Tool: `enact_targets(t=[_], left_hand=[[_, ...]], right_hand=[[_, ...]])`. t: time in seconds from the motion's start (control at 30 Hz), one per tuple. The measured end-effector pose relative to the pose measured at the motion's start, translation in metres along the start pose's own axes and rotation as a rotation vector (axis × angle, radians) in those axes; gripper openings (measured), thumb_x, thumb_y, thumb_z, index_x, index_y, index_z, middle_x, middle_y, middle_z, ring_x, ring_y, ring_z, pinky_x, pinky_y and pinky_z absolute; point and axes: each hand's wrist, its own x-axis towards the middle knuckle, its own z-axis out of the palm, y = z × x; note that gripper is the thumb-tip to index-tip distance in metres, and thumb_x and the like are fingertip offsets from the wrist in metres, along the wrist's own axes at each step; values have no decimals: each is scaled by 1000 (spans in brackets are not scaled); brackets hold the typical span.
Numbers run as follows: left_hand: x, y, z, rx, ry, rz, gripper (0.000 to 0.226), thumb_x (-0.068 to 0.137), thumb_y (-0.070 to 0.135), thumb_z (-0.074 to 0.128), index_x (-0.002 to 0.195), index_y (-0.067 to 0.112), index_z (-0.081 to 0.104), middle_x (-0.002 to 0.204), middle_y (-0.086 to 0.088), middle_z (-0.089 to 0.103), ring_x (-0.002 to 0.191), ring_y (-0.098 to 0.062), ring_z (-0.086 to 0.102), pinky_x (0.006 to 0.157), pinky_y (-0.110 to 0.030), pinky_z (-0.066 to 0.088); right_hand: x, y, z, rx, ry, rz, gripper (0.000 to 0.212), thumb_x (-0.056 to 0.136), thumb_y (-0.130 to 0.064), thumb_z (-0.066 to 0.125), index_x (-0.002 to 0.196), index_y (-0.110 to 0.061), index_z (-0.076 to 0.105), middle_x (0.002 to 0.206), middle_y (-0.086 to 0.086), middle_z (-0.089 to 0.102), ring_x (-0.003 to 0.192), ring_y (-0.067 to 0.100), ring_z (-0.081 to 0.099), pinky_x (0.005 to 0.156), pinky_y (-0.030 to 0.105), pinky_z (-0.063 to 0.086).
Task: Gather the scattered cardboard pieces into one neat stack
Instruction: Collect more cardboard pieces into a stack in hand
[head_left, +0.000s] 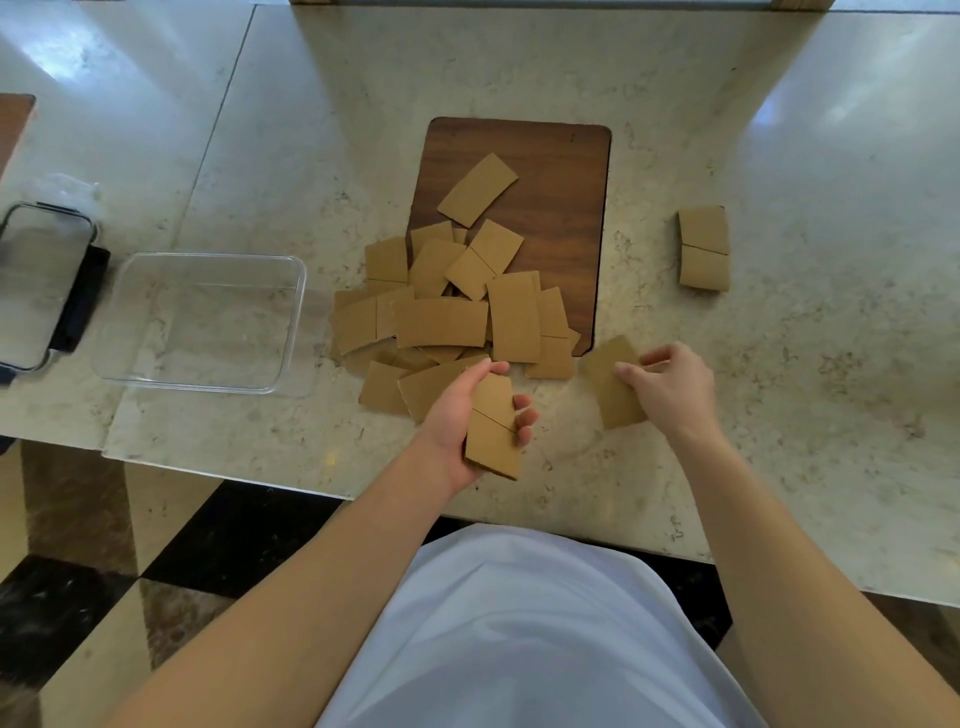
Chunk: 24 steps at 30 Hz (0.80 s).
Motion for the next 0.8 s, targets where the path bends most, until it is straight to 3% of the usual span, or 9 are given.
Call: enact_targets(t=[0.1,0.2,0.37,0.43,0.53,0.63,0.73,0.8], left_hand=[[1,1,-2,16,37,2,27,103,36,56,122,17,58,91,-17,63,71,-28,67,61,-35,54],[1,1,-3,50,88,0,25,102,34,59,121,17,61,90,-16,62,69,-28,67,58,-33,54],[3,2,-13,178,132,24,28,102,40,57,121,20,64,100,-18,67,73,-29,70,62,-35,57],[1,4,-18,170,136,30,40,103,49,54,123,17,67,98,-16,76,73,-28,75,62,-37,61],[-2,10,-26,42,94,-34,54,100,58,53,121,11,68,93,-19,73,77,-32,75,67,-41,63],[-5,19,-35,-97,-1,-64,54,101,61,48,121,14,66,108,-24,75,83,-38,76,76,-49,62],[-4,24,-42,-52,-64,-41,64,100,67,44,129,17,71,117,-22,74,92,-36,75,81,-52,60],[-5,27,-44,-30,-88,-34,65,97,70,46,131,20,71,118,-21,74,96,-36,74,85,-55,58]], right_hand=[[-22,-11,9,175,-103,-2,32,82,-34,84,109,-21,72,101,-3,69,91,14,65,74,33,56],[-46,-19,23,273,-237,18,9,89,-31,78,90,-22,76,93,-3,76,86,14,70,71,32,57],[-73,-33,44,267,-380,21,19,95,-36,70,86,-20,77,91,2,74,88,22,68,68,34,54],[-80,-35,51,276,-296,-133,11,92,-31,75,89,-21,79,90,1,71,86,16,67,72,34,58],[-88,-37,54,244,-106,-547,11,83,-17,83,92,-23,82,78,-6,59,73,5,54,68,19,47],[-88,-35,57,138,-126,-870,17,82,-5,83,95,-16,84,78,-8,66,71,15,56,63,31,49],[-85,-30,62,89,-216,-942,24,84,1,80,102,-15,83,93,-3,77,86,22,63,73,38,56],[-85,-28,63,49,-254,-951,27,87,-1,78,107,-18,82,99,-4,77,92,22,62,79,36,55]])
